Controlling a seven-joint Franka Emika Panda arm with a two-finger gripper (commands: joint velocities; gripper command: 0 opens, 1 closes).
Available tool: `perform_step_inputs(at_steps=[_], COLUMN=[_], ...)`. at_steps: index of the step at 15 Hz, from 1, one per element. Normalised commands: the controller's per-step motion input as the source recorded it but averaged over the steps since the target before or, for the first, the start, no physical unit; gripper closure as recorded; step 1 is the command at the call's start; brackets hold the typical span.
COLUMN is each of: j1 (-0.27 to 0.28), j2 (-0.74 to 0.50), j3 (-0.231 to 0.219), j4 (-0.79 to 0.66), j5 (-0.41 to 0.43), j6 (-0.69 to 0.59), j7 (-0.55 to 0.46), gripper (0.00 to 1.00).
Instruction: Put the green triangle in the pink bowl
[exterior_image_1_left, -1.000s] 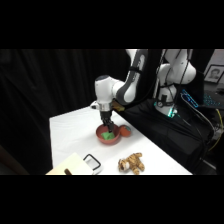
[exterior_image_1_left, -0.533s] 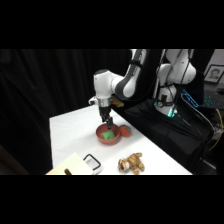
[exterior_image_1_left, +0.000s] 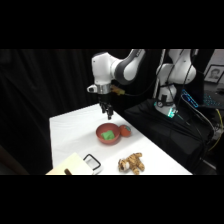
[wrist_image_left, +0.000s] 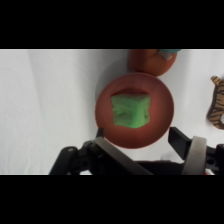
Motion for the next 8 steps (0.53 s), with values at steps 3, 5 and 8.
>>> perform_step_inputs(at_steps=[3, 5, 8], j1=[0.082, 0.092, 0.102], j2=[-0.34, -0.2, -0.1], j3=[-0.076, -0.069, -0.062], j4=[0.01, 0.08, 0.12], j5=[-0.049, -0.043, -0.009], j6=[-0.3, -0.25, -0.2], j7=[0.08, 0.08, 0.1], gripper=[0.0, 0.0, 0.0])
